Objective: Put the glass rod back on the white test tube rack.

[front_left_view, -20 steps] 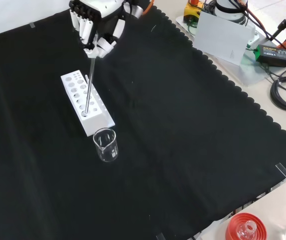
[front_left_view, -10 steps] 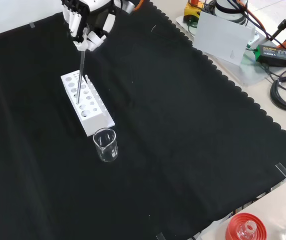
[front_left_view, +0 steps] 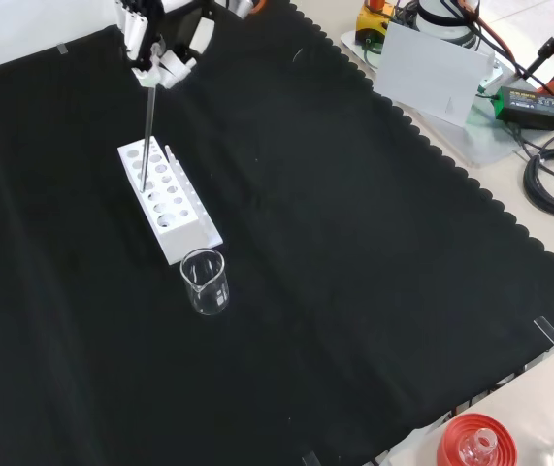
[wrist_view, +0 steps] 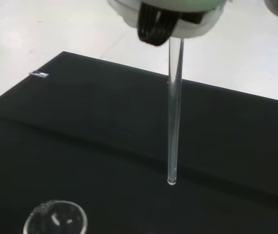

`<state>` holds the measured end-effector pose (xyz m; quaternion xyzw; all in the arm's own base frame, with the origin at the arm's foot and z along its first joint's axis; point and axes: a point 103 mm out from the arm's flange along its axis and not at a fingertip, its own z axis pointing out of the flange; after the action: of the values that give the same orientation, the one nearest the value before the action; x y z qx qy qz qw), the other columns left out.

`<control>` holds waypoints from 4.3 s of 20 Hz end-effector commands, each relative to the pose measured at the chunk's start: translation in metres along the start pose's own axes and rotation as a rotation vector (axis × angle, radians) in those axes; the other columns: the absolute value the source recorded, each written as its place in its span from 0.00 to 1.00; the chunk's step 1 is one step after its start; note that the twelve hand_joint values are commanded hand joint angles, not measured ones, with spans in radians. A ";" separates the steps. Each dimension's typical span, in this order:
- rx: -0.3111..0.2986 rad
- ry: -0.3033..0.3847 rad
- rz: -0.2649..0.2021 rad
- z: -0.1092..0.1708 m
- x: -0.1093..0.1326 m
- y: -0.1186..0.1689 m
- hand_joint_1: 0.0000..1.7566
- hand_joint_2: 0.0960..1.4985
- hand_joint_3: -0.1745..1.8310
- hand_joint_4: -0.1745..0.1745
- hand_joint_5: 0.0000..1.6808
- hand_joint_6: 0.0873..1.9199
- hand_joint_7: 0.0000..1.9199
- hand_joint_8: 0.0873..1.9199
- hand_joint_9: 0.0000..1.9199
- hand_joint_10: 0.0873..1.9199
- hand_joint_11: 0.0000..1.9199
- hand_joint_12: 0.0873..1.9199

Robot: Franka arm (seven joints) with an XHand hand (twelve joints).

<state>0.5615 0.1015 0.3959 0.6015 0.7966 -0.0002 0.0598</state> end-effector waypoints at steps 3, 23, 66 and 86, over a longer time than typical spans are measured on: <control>-0.003 0.000 0.033 -0.001 -0.026 -0.006 0.75 0.47 0.36 0.00 0.63 0.37 0.69 0.37 0.96 0.04 0.84 0.26; 0.002 -0.007 0.113 0.001 -0.079 -0.030 0.75 0.47 0.36 0.00 0.63 0.37 0.69 0.37 0.96 0.04 0.84 0.26; 0.016 -0.019 0.243 0.005 -0.170 -0.063 0.75 0.46 0.37 0.00 0.63 0.37 0.69 0.37 0.96 0.05 0.84 0.26; 0.033 -0.014 0.237 0.016 -0.162 -0.064 0.75 0.46 0.37 0.00 0.64 0.37 0.69 0.37 0.96 0.05 0.85 0.26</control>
<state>0.5448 -0.0755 0.3927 0.6935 0.7182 -0.0091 0.0560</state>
